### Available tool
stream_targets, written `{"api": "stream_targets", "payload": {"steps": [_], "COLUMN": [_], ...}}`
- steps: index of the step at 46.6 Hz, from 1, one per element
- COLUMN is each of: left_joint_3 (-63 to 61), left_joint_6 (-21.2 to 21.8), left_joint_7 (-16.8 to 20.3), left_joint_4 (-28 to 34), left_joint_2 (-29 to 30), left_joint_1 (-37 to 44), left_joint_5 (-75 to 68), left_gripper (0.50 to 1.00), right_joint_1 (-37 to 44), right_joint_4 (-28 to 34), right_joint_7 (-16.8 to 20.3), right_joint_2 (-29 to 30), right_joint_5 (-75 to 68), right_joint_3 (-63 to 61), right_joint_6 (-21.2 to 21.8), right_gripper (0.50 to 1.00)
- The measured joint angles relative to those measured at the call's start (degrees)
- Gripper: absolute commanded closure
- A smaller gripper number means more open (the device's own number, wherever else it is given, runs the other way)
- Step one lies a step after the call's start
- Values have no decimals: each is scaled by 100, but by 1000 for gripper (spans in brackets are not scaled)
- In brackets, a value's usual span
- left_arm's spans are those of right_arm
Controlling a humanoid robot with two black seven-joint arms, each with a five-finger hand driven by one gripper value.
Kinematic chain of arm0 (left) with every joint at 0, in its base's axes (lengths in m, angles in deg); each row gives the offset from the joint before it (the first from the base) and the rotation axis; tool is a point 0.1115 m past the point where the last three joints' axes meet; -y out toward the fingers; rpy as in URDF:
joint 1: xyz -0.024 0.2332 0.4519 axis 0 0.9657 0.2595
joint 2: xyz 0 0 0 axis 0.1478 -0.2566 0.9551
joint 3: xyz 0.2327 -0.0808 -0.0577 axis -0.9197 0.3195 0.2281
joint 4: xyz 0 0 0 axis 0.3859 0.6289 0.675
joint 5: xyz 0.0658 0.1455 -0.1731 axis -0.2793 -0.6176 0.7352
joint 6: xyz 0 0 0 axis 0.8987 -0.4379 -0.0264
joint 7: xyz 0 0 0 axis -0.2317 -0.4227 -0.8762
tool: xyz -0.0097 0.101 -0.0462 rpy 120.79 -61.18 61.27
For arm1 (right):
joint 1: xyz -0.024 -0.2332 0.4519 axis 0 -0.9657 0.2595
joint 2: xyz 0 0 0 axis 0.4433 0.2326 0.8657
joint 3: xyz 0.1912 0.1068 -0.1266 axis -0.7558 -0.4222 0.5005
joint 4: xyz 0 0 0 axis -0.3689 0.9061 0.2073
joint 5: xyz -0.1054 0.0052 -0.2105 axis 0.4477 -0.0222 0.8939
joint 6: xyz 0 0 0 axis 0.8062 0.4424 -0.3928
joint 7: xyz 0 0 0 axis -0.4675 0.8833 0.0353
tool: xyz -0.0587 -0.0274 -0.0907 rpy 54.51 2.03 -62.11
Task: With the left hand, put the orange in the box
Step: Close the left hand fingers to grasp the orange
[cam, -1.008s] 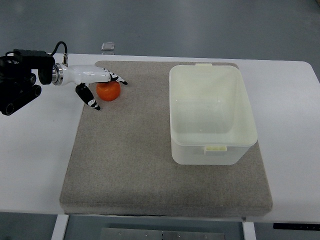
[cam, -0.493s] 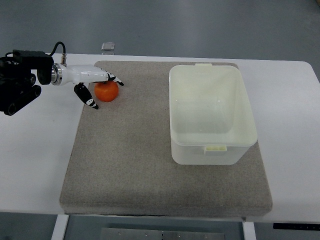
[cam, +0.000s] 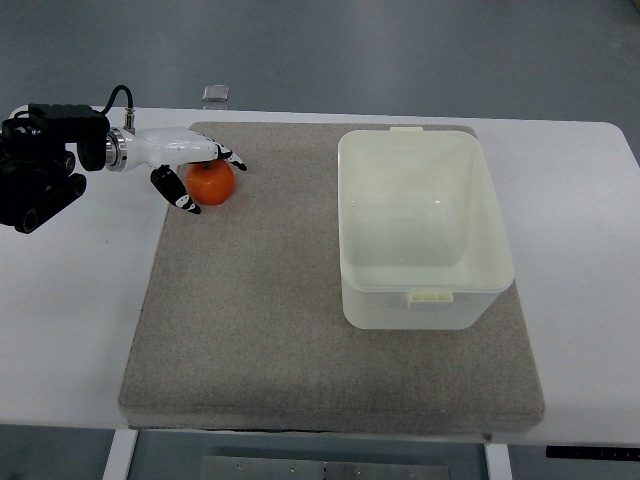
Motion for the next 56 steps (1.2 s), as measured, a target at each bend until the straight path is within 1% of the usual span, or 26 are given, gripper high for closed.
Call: {"api": "stream_targets", "payload": {"steps": [1,2,5,37,41,47,51,56], "left_joint_3": [0,0,-1,114,114,103,96,85], "left_joint_6": [0,-2,-6,26,67,172,220,299], "left_joint_7": [0,0,0,-2,-2,-2,0,-1], "left_joint_4": [0,0,0,70,186,554,616,659], "left_joint_2": [0,0,-13,-37,-70,-235,-253,-255], "left_joint_1": [0,0,0,-90,-96,-96,-111,-323], "left_joint_5": [0,0,-12,113,158,253,375,641], "left_gripper": [808,842,998,1000,1000,1000,1000,1000], "right_joint_1": [0,-2,-2,0,-1,-1,-1,0], "right_joint_4": [0,0,0,0,0,0,0,0], "right_joint_7": [0,0,0,-2,0,0,1,1], "right_joint_2": [0,0,0,0,0,0,0,0], "right_joint_5": [0,0,0,0,0,0,0,0], "right_joint_3": [0,0,0,0,0,0,0,0], "right_joint_6": [0,0,0,0,0,0,0,0], "right_gripper": [574,574,574,574,574,574,574,574]}}
